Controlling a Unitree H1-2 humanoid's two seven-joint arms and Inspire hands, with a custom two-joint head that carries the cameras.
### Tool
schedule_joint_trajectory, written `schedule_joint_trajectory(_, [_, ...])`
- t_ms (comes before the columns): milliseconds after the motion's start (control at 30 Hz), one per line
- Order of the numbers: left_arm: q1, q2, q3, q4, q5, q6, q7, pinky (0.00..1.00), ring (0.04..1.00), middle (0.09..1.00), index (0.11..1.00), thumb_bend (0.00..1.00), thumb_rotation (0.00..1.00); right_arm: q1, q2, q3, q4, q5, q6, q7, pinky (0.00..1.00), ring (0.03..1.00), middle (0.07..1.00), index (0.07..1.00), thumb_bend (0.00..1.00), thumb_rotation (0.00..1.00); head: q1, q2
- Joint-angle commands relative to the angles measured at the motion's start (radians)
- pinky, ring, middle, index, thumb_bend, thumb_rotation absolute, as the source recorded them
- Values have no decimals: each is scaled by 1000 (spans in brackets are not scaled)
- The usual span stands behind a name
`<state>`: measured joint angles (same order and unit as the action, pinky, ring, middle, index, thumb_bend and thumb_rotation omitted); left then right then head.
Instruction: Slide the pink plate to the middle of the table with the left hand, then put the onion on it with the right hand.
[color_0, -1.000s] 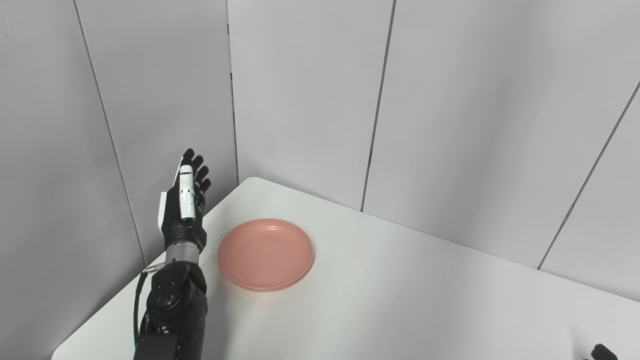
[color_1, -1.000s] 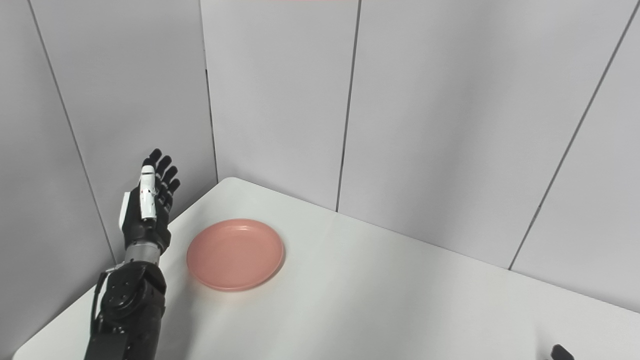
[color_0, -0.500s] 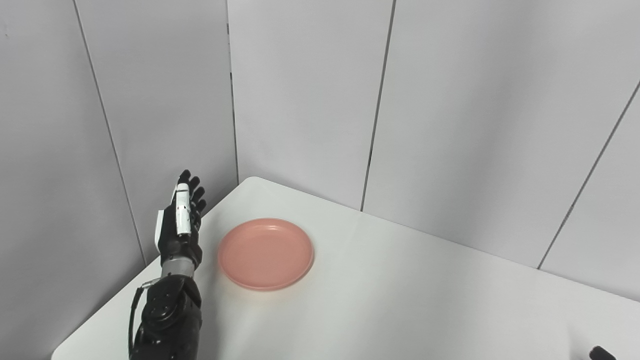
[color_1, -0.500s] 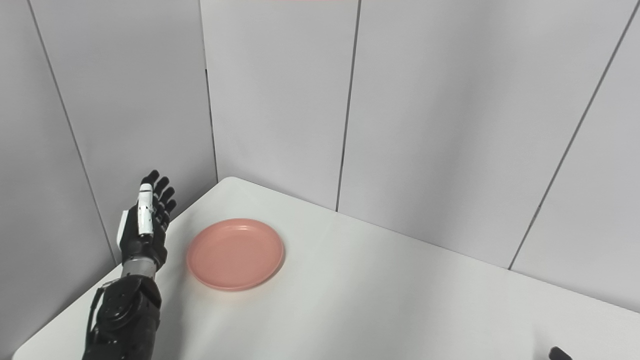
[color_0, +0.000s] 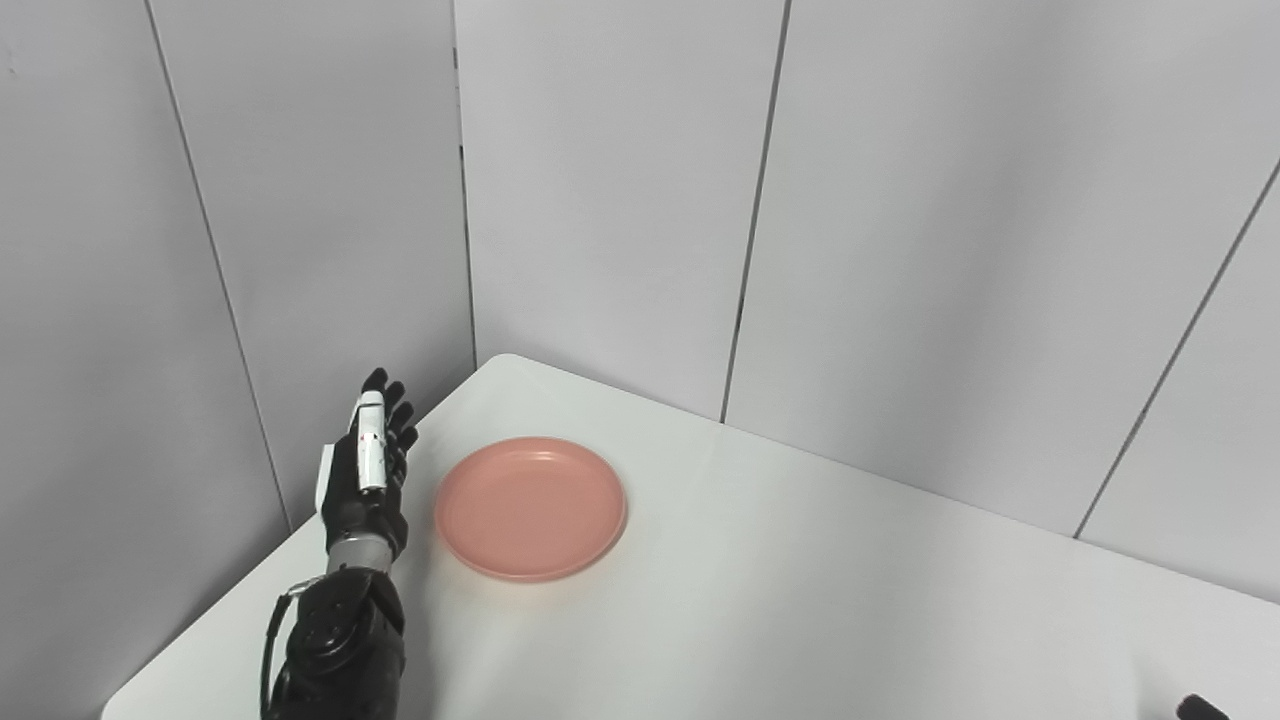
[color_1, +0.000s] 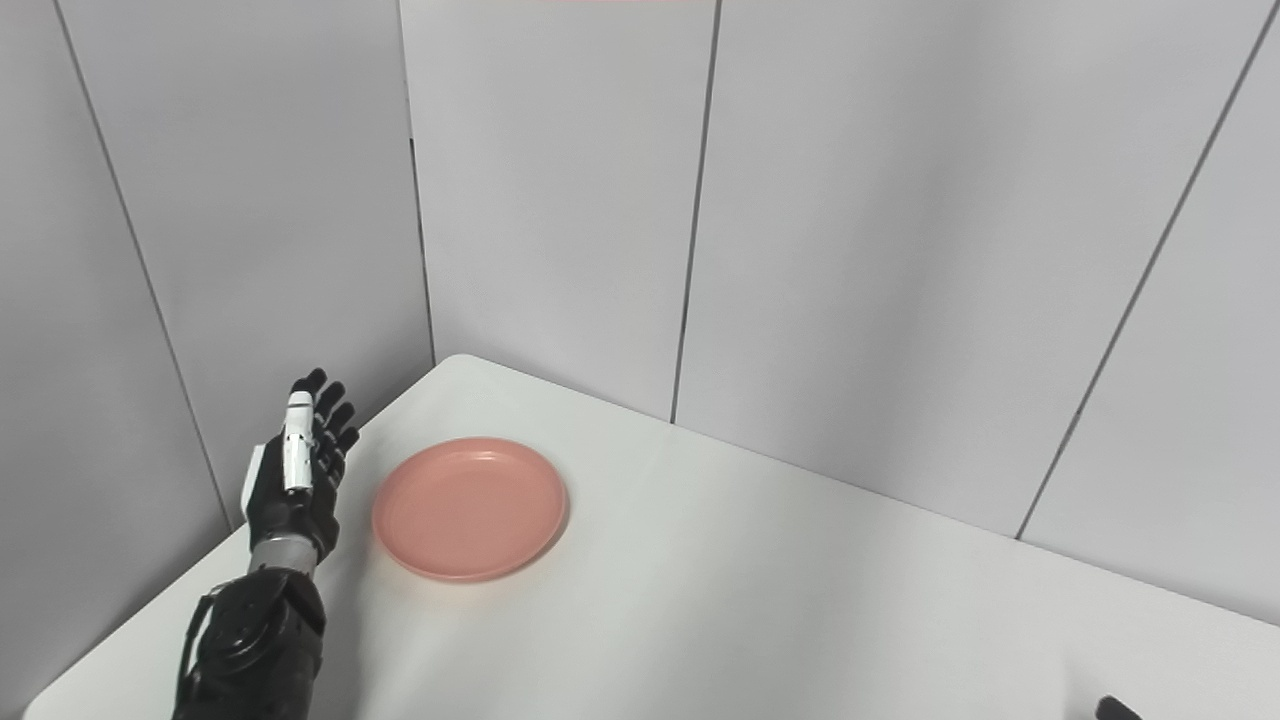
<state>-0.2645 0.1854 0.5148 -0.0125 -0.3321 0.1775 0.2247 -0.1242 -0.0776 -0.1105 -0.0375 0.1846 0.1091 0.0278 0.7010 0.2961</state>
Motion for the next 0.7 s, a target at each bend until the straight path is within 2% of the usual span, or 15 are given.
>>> schedule_joint_trajectory(0, [-18, 16, -2, -9, -5, -34, -9, 984, 970, 969, 945, 378, 1000, 15, -3, -5, -7, 0, 47, -7, 1000, 825, 851, 771, 382, 896, 1, 1])
schedule_joint_trajectory(667, [-17, 15, 14, 88, -45, -43, -8, 1000, 973, 975, 952, 369, 1000, 19, -9, -8, -14, 3, 60, -6, 1000, 793, 833, 747, 429, 886, 6, 12])
